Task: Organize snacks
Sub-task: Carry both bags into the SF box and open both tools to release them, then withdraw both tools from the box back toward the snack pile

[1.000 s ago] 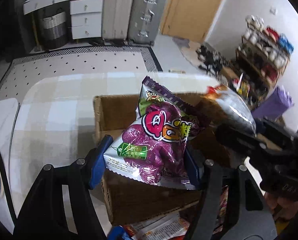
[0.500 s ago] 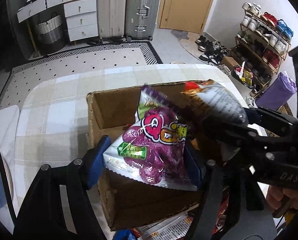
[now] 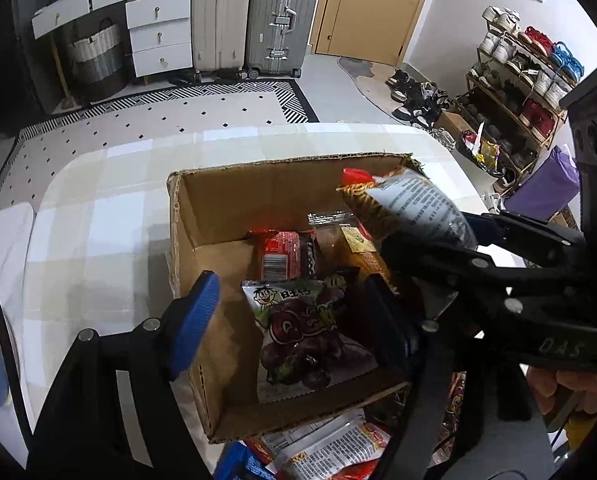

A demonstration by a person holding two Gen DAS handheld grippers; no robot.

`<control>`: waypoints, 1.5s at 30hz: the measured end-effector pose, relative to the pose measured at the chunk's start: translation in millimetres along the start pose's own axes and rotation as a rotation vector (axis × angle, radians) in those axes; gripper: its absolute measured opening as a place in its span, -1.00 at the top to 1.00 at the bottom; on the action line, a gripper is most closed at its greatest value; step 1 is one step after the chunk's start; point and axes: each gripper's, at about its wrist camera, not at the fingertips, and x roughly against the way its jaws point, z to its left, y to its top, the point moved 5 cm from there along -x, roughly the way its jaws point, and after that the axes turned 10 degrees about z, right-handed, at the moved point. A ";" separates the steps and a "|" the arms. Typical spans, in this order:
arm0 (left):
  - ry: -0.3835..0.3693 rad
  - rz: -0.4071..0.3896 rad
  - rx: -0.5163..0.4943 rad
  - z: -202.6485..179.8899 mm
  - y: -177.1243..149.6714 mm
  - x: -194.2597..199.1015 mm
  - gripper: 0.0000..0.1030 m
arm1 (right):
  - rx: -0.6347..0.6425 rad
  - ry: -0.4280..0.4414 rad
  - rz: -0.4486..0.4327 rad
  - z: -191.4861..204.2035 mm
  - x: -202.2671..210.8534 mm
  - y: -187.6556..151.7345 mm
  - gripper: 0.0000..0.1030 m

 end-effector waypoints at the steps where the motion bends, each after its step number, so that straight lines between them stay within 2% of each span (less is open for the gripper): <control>1: 0.006 -0.001 0.004 1.5 -3.5 2.9 -0.41 | -0.006 -0.008 0.007 -0.4 -0.2 -0.2 -0.07; 9: 0.006 -0.011 0.007 -5.0 -11.6 20.6 -0.42 | -0.006 -0.021 -0.014 2.8 9.9 -3.5 -0.08; 17: 0.009 -0.041 0.011 -13.2 -22.0 50.5 -0.43 | 0.004 -0.018 -0.069 10.9 42.8 -5.2 -0.09; 23: 0.018 -0.069 -0.005 -25.6 -44.2 85.7 -0.43 | 0.021 -0.022 -0.097 21.6 69.7 -19.7 -0.09; 26: 0.017 -0.094 -0.007 -33.6 -54.8 109.6 -0.43 | 0.014 -0.013 -0.152 28.5 95.0 -34.8 -0.09; 31: 0.013 -0.161 0.019 -38.1 -88.7 159.9 -0.53 | 0.063 0.009 -0.249 51.9 140.1 -70.4 -0.10; 34: 0.037 -0.221 0.031 -41.2 -115.9 194.5 -0.53 | 0.101 -0.002 -0.298 68.0 164.0 -95.7 -0.30; 36: 0.060 -0.267 0.045 -43.1 -136.4 214.6 -0.55 | 0.119 0.003 -0.324 77.8 176.9 -109.6 -0.31; 39: 0.053 -0.310 0.049 -49.9 -167.4 240.8 -0.56 | 0.149 0.004 -0.360 91.6 196.4 -135.8 -0.42; 41: 0.050 -0.335 0.047 -55.8 -187.7 256.7 -0.61 | 0.171 -0.008 -0.393 100.0 209.7 -151.6 -0.59; 45: 0.044 -0.386 0.042 -67.0 -229.6 284.3 -0.64 | 0.208 -0.006 -0.448 117.6 232.1 -184.4 -0.62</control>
